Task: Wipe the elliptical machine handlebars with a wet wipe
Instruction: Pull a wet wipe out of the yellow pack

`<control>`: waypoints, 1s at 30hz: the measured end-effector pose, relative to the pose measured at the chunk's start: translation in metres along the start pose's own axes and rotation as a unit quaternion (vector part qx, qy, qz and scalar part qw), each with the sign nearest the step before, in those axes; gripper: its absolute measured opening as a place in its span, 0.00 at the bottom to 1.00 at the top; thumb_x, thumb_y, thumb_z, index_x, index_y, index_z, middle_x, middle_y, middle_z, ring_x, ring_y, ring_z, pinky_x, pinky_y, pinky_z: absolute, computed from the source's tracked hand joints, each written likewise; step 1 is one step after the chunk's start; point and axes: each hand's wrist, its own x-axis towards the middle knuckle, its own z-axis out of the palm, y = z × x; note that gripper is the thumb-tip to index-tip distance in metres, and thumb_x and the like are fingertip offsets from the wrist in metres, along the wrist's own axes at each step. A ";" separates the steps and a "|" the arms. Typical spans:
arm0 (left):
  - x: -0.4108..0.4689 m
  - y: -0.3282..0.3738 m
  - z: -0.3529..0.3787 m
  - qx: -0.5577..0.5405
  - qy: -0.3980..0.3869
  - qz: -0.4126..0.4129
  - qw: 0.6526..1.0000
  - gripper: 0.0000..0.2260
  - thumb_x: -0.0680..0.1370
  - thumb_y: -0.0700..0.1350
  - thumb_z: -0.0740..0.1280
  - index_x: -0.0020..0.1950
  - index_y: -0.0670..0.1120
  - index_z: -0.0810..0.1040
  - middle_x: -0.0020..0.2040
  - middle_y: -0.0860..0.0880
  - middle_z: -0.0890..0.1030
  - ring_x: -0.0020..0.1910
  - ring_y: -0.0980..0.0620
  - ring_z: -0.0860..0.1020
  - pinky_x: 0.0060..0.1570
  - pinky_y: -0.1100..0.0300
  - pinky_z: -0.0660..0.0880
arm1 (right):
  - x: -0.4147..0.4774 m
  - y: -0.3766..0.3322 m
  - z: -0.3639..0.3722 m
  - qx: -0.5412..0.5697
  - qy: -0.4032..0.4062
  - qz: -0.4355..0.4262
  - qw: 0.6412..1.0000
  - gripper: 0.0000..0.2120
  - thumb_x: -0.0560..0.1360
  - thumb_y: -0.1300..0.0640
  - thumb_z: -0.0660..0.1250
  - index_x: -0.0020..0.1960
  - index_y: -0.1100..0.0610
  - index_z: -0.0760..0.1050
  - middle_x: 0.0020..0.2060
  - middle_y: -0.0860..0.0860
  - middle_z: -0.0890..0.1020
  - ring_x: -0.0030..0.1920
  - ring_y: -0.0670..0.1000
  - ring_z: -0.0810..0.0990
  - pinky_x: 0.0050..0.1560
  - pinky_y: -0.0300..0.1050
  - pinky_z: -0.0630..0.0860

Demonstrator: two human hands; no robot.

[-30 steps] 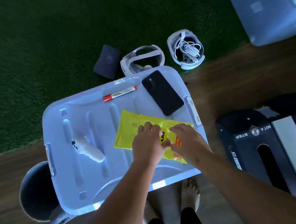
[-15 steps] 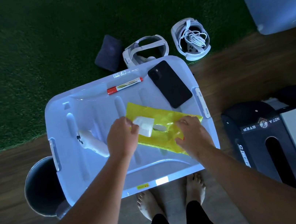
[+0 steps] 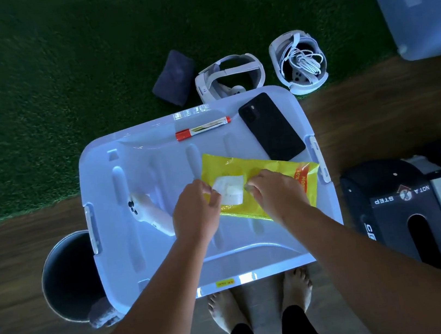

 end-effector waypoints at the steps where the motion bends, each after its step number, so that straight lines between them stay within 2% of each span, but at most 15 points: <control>1: -0.001 0.000 0.002 0.006 0.003 0.004 1.000 0.07 0.80 0.50 0.65 0.52 0.48 0.79 0.53 0.49 0.81 0.57 0.47 0.80 0.54 0.51 0.73 | 0.002 -0.001 -0.001 -0.006 -0.001 0.005 1.000 0.13 0.84 0.47 0.57 0.58 0.48 0.79 0.54 0.49 0.79 0.53 0.56 0.81 0.46 0.46 0.75; 9: -0.003 -0.001 0.004 0.044 -0.003 0.046 0.998 0.08 0.79 0.50 0.66 0.54 0.48 0.79 0.55 0.46 0.78 0.57 0.43 0.77 0.50 0.49 0.74 | 0.020 -0.009 -0.005 -0.080 -0.005 -0.012 0.997 0.10 0.82 0.50 0.61 0.55 0.53 0.78 0.51 0.52 0.81 0.52 0.58 0.81 0.43 0.46 0.73; 11: -0.002 -0.003 0.005 0.067 -0.013 0.072 0.995 0.12 0.78 0.50 0.68 0.59 0.48 0.78 0.57 0.45 0.76 0.58 0.42 0.76 0.50 0.48 0.75 | 0.020 -0.010 -0.005 -0.076 0.000 -0.016 0.997 0.10 0.81 0.51 0.61 0.54 0.53 0.79 0.51 0.51 0.81 0.52 0.57 0.81 0.45 0.46 0.74; 14: -0.001 -0.005 0.005 0.120 -0.045 0.106 0.986 0.20 0.79 0.52 0.68 0.71 0.55 0.74 0.62 0.47 0.73 0.61 0.43 0.72 0.51 0.49 0.76 | 0.018 -0.005 -0.008 -0.062 0.003 -0.023 0.998 0.10 0.81 0.49 0.61 0.53 0.51 0.79 0.50 0.50 0.81 0.53 0.56 0.80 0.47 0.47 0.76; 16: -0.002 -0.004 0.005 0.145 -0.052 0.112 0.982 0.22 0.80 0.54 0.67 0.74 0.57 0.71 0.64 0.48 0.71 0.63 0.45 0.71 0.52 0.50 0.77 | 0.014 -0.002 -0.011 -0.061 0.004 -0.030 0.998 0.10 0.81 0.50 0.61 0.52 0.51 0.79 0.49 0.50 0.82 0.53 0.56 0.80 0.47 0.48 0.78; 24: -0.005 0.004 0.006 0.167 -0.065 0.093 0.979 0.24 0.80 0.57 0.65 0.76 0.58 0.69 0.66 0.48 0.68 0.66 0.46 0.69 0.52 0.48 0.79 | 0.008 -0.001 -0.013 -0.073 -0.008 -0.052 0.996 0.09 0.81 0.51 0.59 0.56 0.54 0.75 0.53 0.51 0.78 0.58 0.54 0.76 0.46 0.48 0.74; 27: -0.006 0.005 0.005 0.169 -0.074 0.084 0.979 0.24 0.81 0.57 0.65 0.77 0.58 0.68 0.67 0.48 0.68 0.67 0.47 0.69 0.53 0.47 0.78 | 0.004 0.003 -0.013 -0.057 -0.015 -0.053 0.997 0.09 0.80 0.52 0.59 0.54 0.55 0.74 0.52 0.52 0.78 0.58 0.55 0.75 0.43 0.46 0.69; 30: -0.007 0.008 0.005 0.177 -0.081 0.070 0.978 0.25 0.81 0.58 0.65 0.77 0.59 0.67 0.69 0.48 0.67 0.69 0.47 0.68 0.55 0.45 0.76 | -0.006 0.012 -0.016 -0.030 -0.017 -0.022 0.999 0.08 0.79 0.53 0.59 0.52 0.56 0.74 0.50 0.52 0.78 0.55 0.56 0.75 0.43 0.47 0.69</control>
